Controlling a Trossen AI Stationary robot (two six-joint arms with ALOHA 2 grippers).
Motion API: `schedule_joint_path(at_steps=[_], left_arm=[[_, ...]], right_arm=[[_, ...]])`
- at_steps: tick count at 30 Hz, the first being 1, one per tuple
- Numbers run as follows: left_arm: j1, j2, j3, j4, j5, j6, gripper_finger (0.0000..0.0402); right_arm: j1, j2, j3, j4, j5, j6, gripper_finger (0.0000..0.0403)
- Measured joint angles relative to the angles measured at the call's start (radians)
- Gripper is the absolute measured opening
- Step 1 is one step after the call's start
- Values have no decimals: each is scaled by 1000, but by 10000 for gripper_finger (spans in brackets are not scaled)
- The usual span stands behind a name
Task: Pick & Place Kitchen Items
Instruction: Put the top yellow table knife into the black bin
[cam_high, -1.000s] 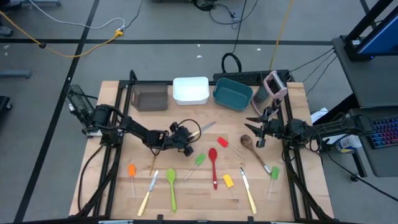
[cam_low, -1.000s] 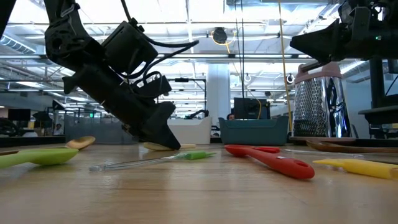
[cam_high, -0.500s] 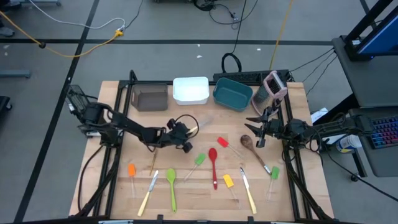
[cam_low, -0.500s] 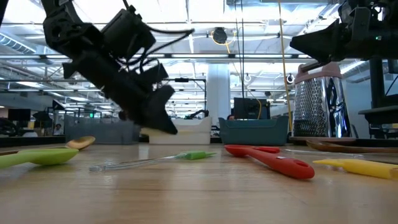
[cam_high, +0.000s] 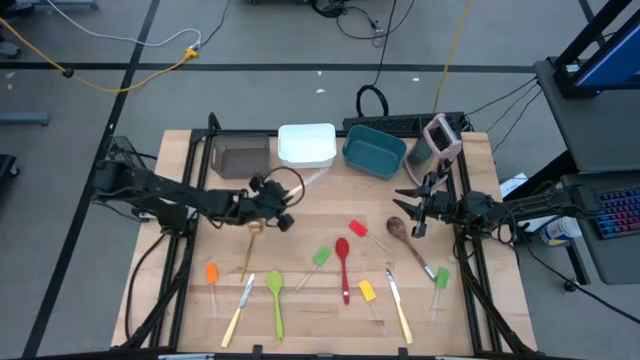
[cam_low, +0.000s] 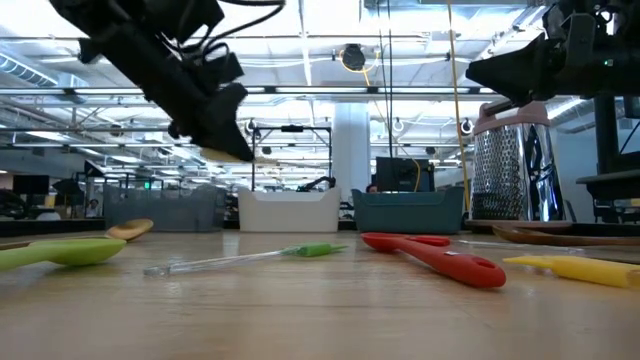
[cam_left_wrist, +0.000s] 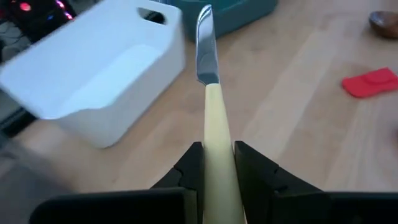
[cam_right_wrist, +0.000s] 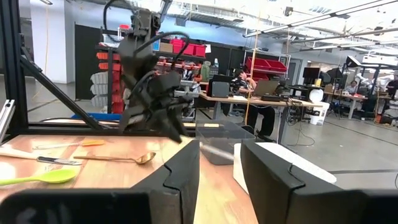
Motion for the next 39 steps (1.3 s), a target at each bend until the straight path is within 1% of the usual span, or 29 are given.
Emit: schedule_joint_path(at_steps=[5, 11, 14, 19, 24, 27, 34, 36, 39], left_arm=[[50, -122, 0, -131, 10, 9, 57], [124, -239, 3, -221, 18, 83, 57], [169, -268, 51, -376, 18, 80, 57], [245, -270, 184, -698, 20, 38, 59], [314, -263, 293, -931, 37, 20, 62], [354, -263, 321, -1003, 44, 19, 58], [452, -252, 324, -1197, 150, 31, 62], [469, -243, 322, -1236, 155, 32, 60], [488, -224, 322, -1247, 150, 52, 59]], right_arm=[[0, 0, 0, 0, 0, 0, 110], [0, 1, 0, 1, 0, 0, 111], [0, 0, 0, 1, 1, 0, 110], [0, 1, 0, 1, 2, -1, 111], [0, 1, 0, 0, 2, -3, 110], [0, 1, 0, 0, 2, -3, 111], [0, 1, 0, -4, 2, -3, 110], [0, 1, 0, -4, 2, -3, 110], [0, 1, 0, -4, 1, -3, 111]])
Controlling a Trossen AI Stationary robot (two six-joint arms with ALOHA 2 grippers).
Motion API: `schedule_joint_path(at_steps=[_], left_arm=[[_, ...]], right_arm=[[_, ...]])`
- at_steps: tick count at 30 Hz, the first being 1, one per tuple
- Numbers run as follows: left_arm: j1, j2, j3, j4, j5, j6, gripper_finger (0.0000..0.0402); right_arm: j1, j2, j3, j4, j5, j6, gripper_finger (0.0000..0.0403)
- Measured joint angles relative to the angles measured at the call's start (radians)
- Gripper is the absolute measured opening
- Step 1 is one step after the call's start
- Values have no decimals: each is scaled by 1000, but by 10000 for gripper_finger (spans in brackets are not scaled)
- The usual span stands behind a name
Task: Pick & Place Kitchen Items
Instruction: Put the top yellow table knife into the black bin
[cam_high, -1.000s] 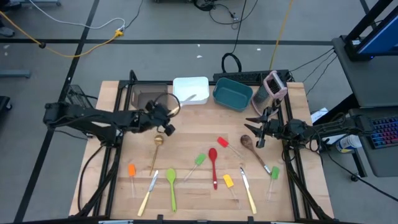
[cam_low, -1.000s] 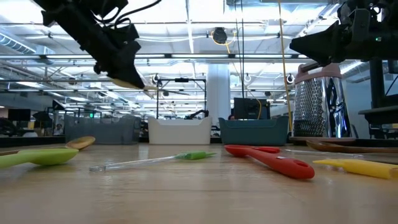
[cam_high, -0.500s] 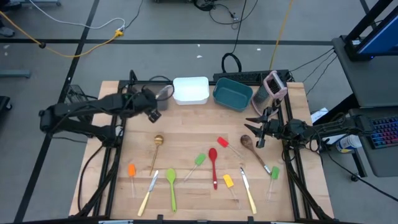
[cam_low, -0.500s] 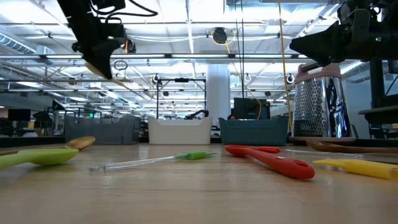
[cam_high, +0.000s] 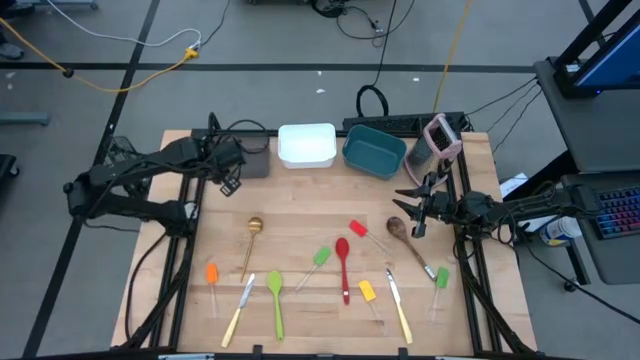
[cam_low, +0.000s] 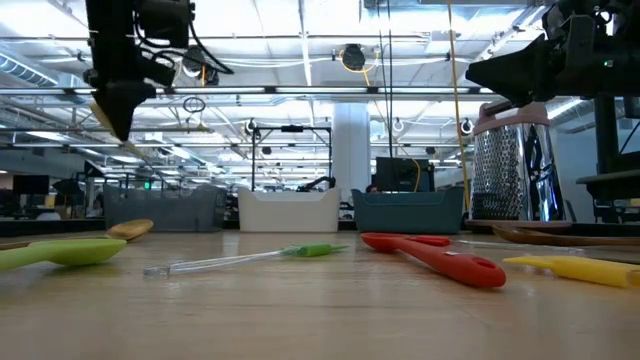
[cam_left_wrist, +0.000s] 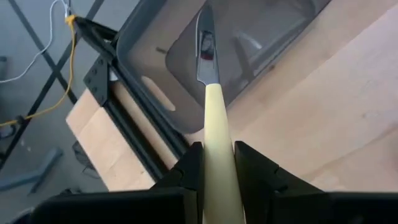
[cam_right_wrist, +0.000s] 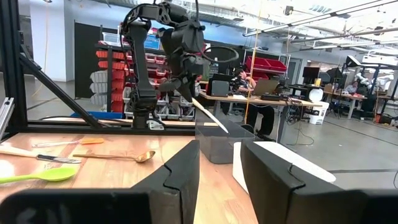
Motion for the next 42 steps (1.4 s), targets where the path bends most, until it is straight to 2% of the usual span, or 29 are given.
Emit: schedule_joint_path(at_steps=[5, 12, 15, 35, 39, 42], left_arm=[[11, 55, 0, 32, -19, 81, 61], [32, 152, 0, 188, -39, 222, 61], [50, 181, 0, 244, -15, 264, 62], [213, 300, 0, 253, 10, 573, 62], [239, 302, 0, 295, -10, 665, 62], [255, 302, 0, 367, 33, 677, 62]], right_arm=[[0, 0, 0, -2, 0, 0, 110], [0, 0, 0, -2, 0, 0, 111], [0, 0, 0, -2, 0, 0, 110], [0, 0, 0, -3, 0, 0, 110], [0, 0, 0, -3, 0, 0, 111], [0, 0, 0, -3, 0, 0, 111]])
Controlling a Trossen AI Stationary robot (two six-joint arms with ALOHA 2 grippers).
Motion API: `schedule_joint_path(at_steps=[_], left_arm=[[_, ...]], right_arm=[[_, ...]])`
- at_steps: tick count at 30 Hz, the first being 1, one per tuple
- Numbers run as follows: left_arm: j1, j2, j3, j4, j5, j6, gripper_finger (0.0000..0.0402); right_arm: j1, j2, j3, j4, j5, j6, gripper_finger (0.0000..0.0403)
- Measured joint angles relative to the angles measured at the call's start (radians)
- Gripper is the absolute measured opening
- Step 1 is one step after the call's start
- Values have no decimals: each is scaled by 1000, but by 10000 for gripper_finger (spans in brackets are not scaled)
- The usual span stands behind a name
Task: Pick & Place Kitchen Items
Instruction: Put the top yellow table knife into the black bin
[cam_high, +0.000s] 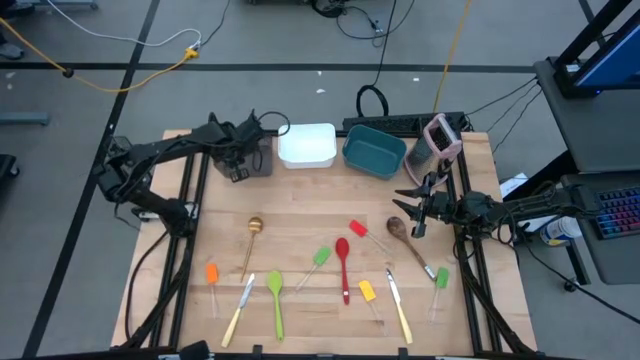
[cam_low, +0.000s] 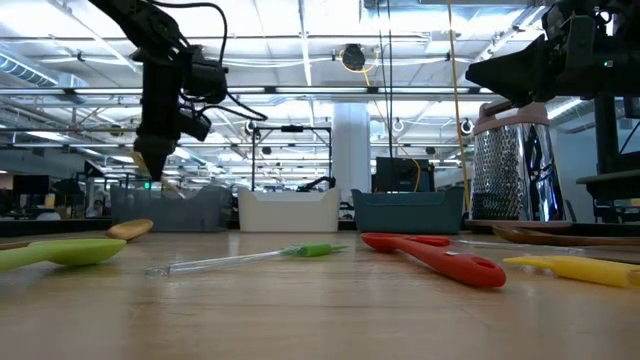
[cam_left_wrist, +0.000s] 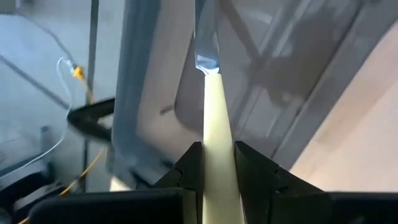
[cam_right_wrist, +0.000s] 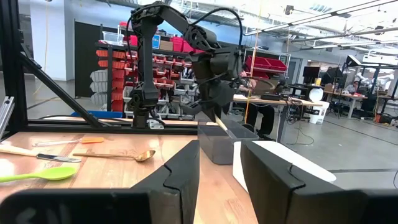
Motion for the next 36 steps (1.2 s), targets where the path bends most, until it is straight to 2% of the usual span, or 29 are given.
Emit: schedule_joint_path(at_steps=[6, 18, 29, 36], left_arm=[[22, 0, 0, 74, 75, 12, 62], [86, 0, 0, 119, 114, 30, 63], [114, 0, -1, 119, 118, -11, 63], [113, 0, -82, 191, 106, -3, 63]], right_arm=[[0, 0, 0, 0, 0, -3, 110], [0, 0, 0, -8, -3, -3, 111], [0, 0, 0, -8, -3, -3, 111], [0, 0, 0, -8, -3, 7, 110]])
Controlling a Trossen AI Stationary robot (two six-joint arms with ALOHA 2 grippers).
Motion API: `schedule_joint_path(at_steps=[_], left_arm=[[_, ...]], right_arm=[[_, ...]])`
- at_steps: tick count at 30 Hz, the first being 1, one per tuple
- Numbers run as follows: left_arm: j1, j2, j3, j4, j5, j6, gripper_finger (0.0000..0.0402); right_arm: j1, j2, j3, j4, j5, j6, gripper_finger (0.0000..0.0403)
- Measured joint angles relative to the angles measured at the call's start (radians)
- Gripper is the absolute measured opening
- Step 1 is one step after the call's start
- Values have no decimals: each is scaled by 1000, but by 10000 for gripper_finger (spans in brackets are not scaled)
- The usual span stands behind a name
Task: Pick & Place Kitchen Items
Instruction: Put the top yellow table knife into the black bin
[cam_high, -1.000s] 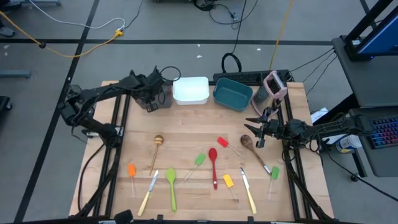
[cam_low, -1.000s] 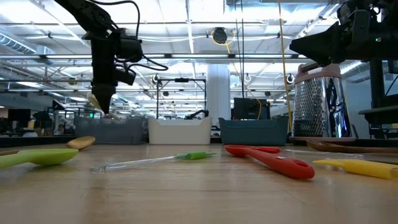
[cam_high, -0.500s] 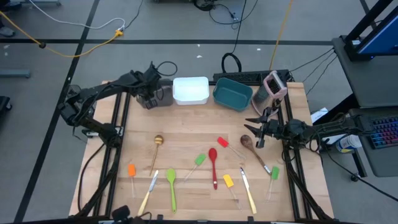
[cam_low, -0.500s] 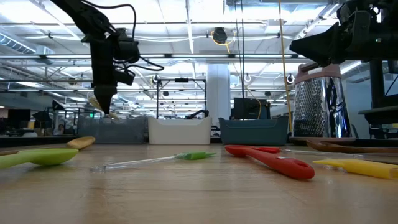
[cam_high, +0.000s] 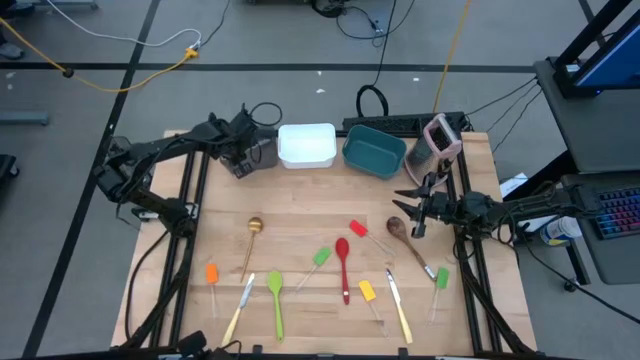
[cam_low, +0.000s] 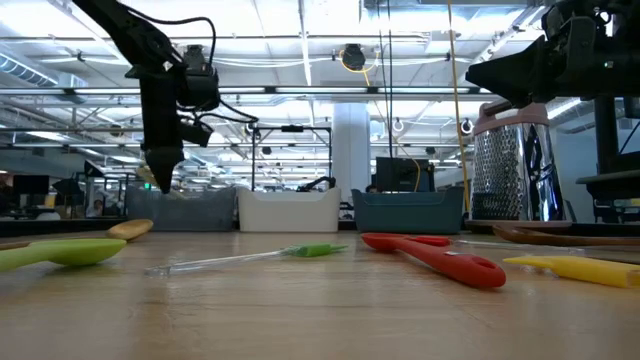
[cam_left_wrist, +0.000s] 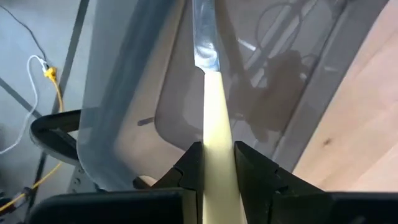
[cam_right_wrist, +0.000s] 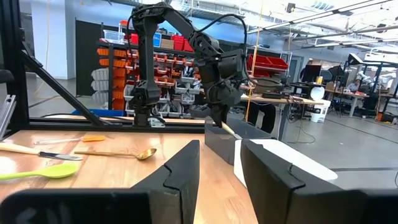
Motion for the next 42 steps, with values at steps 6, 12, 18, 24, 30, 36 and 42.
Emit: schedule_joint_path(at_steps=[6, 12, 18, 24, 30, 36, 42], left_arm=[[8, 0, -25, 42, -23, -26, 63], [10, 0, -26, 68, -11, -28, 63], [11, 0, -26, 79, 12, -46, 63], [11, 0, -26, 79, 13, -48, 63], [11, 0, -26, 77, 14, -66, 63], [11, 0, -26, 74, 15, -82, 63], [11, 0, -26, 70, 14, -98, 65]], right_arm=[[0, 0, 0, 0, 0, 4, 111], [0, 0, 0, 0, 0, 5, 109], [0, 0, 0, 0, 0, 5, 109], [0, 0, 0, 0, 0, 5, 111], [0, 0, 0, 0, -1, 5, 110], [0, 0, 0, 0, 0, 5, 109], [0, 0, 0, 0, -1, 6, 109]])
